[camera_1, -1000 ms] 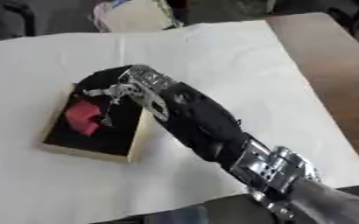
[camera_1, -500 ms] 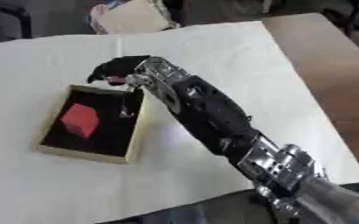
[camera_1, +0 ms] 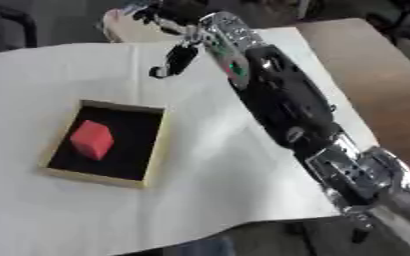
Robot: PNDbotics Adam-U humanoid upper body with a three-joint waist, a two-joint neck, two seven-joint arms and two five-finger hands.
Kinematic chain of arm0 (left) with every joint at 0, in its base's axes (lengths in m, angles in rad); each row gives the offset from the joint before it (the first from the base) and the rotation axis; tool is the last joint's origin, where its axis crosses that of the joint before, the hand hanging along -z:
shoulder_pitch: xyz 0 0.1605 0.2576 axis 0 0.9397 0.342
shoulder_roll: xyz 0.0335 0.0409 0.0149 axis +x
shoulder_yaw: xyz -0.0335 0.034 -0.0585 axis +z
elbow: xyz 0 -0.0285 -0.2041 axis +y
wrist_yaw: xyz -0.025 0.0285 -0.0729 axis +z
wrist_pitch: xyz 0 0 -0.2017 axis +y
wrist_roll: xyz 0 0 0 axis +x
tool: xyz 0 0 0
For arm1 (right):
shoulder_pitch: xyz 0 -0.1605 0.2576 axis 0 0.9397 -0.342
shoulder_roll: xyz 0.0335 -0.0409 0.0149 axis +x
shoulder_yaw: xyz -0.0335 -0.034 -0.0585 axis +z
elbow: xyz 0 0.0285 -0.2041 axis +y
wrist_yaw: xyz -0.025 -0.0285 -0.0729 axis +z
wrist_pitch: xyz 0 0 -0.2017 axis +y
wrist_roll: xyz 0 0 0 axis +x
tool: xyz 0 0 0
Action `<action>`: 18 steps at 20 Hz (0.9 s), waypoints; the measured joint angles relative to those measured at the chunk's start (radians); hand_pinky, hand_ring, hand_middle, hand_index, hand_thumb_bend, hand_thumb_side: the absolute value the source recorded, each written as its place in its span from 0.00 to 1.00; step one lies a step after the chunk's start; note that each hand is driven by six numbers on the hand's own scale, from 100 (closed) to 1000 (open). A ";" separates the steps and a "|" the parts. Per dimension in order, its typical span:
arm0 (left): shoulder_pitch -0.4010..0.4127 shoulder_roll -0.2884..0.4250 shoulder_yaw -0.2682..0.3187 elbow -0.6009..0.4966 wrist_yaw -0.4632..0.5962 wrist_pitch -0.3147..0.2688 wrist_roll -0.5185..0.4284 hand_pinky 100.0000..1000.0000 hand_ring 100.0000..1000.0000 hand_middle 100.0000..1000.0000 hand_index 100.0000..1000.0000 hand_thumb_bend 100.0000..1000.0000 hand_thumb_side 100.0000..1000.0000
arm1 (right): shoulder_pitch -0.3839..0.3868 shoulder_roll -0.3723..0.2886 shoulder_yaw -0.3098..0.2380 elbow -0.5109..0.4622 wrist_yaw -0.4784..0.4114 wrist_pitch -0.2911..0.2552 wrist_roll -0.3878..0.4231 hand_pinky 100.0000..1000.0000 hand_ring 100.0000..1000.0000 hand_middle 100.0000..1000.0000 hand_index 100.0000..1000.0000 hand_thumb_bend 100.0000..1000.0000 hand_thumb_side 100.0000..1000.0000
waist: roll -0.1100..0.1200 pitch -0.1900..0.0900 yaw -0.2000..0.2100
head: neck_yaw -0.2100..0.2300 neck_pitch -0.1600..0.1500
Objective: Pick up objects on the table and place them in the box.
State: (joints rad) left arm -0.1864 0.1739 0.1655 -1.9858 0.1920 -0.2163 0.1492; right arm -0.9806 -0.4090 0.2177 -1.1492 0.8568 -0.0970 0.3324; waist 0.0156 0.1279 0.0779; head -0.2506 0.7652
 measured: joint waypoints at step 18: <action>0.012 0.002 0.006 0.000 -0.005 0.004 0.005 0.80 0.56 0.59 0.80 0.12 0.40 | -0.092 -0.111 -0.381 0.808 -0.709 0.205 -1.010 0.38 0.61 0.62 0.85 0.18 0.29 | -0.010 -0.023 -0.016 | 0.022 0.000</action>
State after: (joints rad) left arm -0.1744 0.1756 0.1712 -1.9858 0.1872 -0.2123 0.1541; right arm -1.0721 -0.5198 -0.1632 -0.3412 0.1483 0.1075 -0.6773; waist 0.0051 0.1049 0.0624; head -0.2282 0.7652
